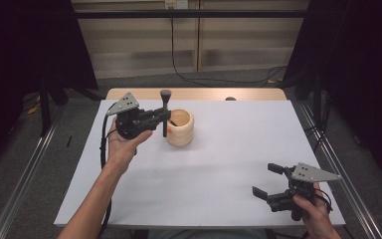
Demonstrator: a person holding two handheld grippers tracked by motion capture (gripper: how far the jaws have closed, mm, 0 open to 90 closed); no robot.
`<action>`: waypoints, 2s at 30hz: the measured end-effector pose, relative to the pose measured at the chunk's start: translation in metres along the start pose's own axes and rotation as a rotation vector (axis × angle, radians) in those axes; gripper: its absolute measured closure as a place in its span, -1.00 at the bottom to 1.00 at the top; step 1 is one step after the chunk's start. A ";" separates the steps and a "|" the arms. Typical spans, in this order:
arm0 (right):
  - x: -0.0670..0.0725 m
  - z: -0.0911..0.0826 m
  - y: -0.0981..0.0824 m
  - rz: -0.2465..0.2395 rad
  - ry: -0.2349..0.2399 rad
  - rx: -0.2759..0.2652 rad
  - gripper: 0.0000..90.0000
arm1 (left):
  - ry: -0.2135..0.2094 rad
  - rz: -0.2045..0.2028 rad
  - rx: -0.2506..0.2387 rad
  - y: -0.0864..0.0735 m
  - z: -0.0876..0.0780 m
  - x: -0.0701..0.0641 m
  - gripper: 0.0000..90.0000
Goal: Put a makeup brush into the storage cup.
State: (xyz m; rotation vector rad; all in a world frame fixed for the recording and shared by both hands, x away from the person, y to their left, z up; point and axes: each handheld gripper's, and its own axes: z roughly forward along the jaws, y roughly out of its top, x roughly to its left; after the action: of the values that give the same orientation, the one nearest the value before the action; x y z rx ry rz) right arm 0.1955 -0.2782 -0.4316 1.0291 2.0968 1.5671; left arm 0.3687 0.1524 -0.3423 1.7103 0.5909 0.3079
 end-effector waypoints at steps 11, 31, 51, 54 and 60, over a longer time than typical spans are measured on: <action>0.000 0.001 -0.001 -0.002 -0.005 -0.002 -0.99 | 0.036 0.004 -0.010 0.009 0.015 0.012 0.74; 0.000 0.001 -0.002 -0.009 -0.006 -0.007 -0.99 | 0.083 0.017 -0.013 0.002 0.047 0.022 0.74; -0.001 0.000 -0.002 -0.013 -0.003 -0.016 -0.99 | 0.078 -0.010 0.012 -0.014 0.070 0.028 0.74; -0.001 0.000 -0.002 -0.015 -0.002 -0.015 -0.99 | 0.078 -0.016 0.019 -0.017 0.072 0.029 0.74; -0.001 0.000 -0.002 -0.018 0.000 -0.015 -0.99 | 0.080 -0.021 0.029 -0.024 0.076 0.030 0.74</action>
State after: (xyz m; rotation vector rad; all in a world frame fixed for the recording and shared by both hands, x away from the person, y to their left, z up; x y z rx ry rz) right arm 0.1952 -0.2790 -0.4333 1.0021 2.0848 1.5716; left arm 0.4277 0.1085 -0.3859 1.7253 0.6745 0.3561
